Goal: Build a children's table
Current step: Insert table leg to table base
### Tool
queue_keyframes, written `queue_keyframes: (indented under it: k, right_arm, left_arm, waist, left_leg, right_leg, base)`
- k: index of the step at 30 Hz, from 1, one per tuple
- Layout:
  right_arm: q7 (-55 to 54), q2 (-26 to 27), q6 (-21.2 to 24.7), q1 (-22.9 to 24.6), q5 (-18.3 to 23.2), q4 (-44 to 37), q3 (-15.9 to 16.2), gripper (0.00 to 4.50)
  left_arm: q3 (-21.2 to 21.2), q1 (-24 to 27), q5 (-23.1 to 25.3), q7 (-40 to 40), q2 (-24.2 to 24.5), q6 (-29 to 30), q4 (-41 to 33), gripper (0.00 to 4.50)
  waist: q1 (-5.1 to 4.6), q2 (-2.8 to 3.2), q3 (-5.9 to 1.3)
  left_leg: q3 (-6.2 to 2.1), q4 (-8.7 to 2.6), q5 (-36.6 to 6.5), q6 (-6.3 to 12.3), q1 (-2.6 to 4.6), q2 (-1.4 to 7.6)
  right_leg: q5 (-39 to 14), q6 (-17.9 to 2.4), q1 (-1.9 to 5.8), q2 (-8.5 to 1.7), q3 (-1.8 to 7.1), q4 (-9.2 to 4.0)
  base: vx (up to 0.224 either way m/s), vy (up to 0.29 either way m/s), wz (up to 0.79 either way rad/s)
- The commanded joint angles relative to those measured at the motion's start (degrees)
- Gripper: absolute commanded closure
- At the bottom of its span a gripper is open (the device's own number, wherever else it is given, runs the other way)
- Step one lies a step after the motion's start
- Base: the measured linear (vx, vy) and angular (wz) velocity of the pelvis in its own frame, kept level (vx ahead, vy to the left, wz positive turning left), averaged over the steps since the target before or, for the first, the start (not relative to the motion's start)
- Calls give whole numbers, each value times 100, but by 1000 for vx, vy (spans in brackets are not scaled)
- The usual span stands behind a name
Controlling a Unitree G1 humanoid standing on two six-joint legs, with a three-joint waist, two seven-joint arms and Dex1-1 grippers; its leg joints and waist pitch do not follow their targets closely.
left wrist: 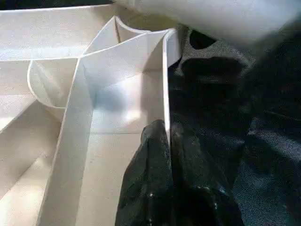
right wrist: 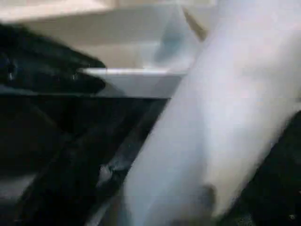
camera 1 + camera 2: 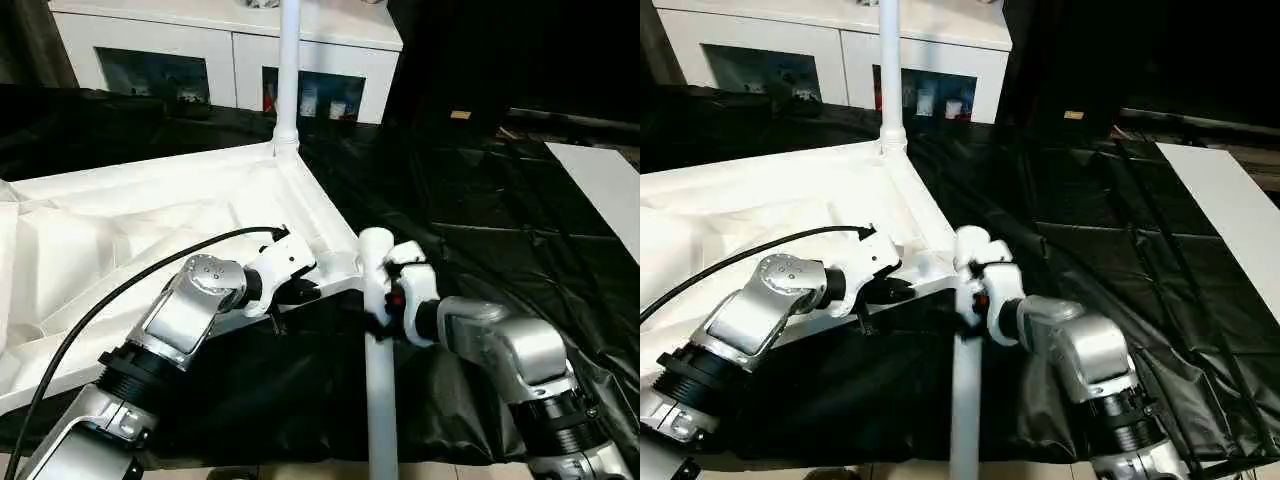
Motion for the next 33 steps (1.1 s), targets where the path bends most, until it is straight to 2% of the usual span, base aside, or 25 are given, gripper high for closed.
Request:
queue_keyframes:
  k: [1,3,5,7,15,16,21,23,25,26,27,30,33]
  right_arm:
    - [-135,42,225,-34,133,97,-325,82]
    - [-161,79,269,-21,171,140,-406,88]
    - [-236,190,338,10,261,272,-620,97]
    - [-309,288,404,59,333,349,-782,124]
    - [-406,347,483,232,352,482,-923,187]
    - [-403,346,490,233,345,487,-942,207]
    - [-376,286,393,8,518,537,-1301,223]
    - [-373,268,458,-289,816,612,-1772,226]
    - [-446,286,440,-672,1239,778,-2418,237]
    - [-480,244,432,-879,1428,896,-2711,243]
    - [-512,188,498,-1153,1727,1046,-3116,249]
    - [-493,60,656,-1493,2190,1224,-3618,259]
    - [-573,21,701,-1673,2412,1353,-3891,263]
  left_arm:
    - [-40,-144,17,7,-39,-102,-70,450]
    - [-38,-143,20,7,-42,-106,-68,450]
    - [-37,-140,28,5,-45,-109,-68,450]
    - [-33,-137,30,10,-49,-110,-71,450]
    - [-40,-129,38,0,-41,-130,-73,450]
    - [-42,-130,39,-3,-38,-132,-75,450]
    - [-68,-185,112,13,-12,-322,5,450]
    - [-120,-235,201,-5,36,-659,113,450]
    - [-211,-294,393,59,127,-1048,266,450]
    - [-244,-321,463,75,168,-1173,347,450]
    - [-286,-366,555,105,214,-1367,448,450]
    - [-336,-483,704,204,244,-1735,632,450]
    - [-395,-580,816,220,261,-2099,795,450]
  waist:
    - [-6,93,-375]
    - [-5,99,-377]
    - [-3,97,-377]
    - [-7,94,-372]
    - [-6,98,-370]
    - [-5,99,-369]
    - [-4,109,-368]
    - [-4,110,-376]
    - [-1,112,-364]
    - [7,134,-366]
    - [1,121,-363]
    - [23,149,-354]
    - [38,129,-374]
  left_leg:
    - [-52,-405,-735,-292,160,221]
    - [-53,-405,-694,-298,159,219]
    - [-48,-405,-734,-307,162,217]
    - [-45,-409,-753,-317,158,216]
    - [-52,-416,-781,-347,159,218]
    - [-53,-420,-805,-358,159,218]
    - [-54,-422,-888,-388,168,219]
    - [-59,-422,-901,-390,169,220]
    - [-53,-427,-1039,-394,182,217]
    - [-51,-429,-1056,-400,189,219]
    - [-49,-424,-1043,-404,178,216]
    - [-28,-416,-1025,-376,191,215]
    - [-34,-414,-884,-380,172,216]
  right_leg:
    - [307,-1093,255,-385,280,-325]
    - [341,-1098,261,-387,276,-321]
    - [269,-1108,254,-396,278,-326]
    - [212,-1099,253,-396,279,-331]
    - [145,-1031,258,-398,276,-338]
    - [92,-1025,258,-401,275,-342]
    - [-2,-1008,249,-400,277,-356]
    - [-5,-1007,254,-402,276,-356]
    - [-272,-996,234,-407,279,-376]
    - [-318,-981,235,-411,280,-380]
    - [-358,-962,238,-408,281,-376]
    - [-439,-958,217,-407,280,-395]
    - [-304,-962,236,-400,260,-363]
  base:
    - [0,0,0]
    - [0,0,0]
    - [0,0,0]
    - [0,0,0]
    - [0,0,0]
    - [0,0,0]
    - [0,0,0]
    - [0,0,0]
    - [0,0,0]
    - [0,0,0]
    - [0,0,0]
    - [0,0,0]
    - [0,0,0]
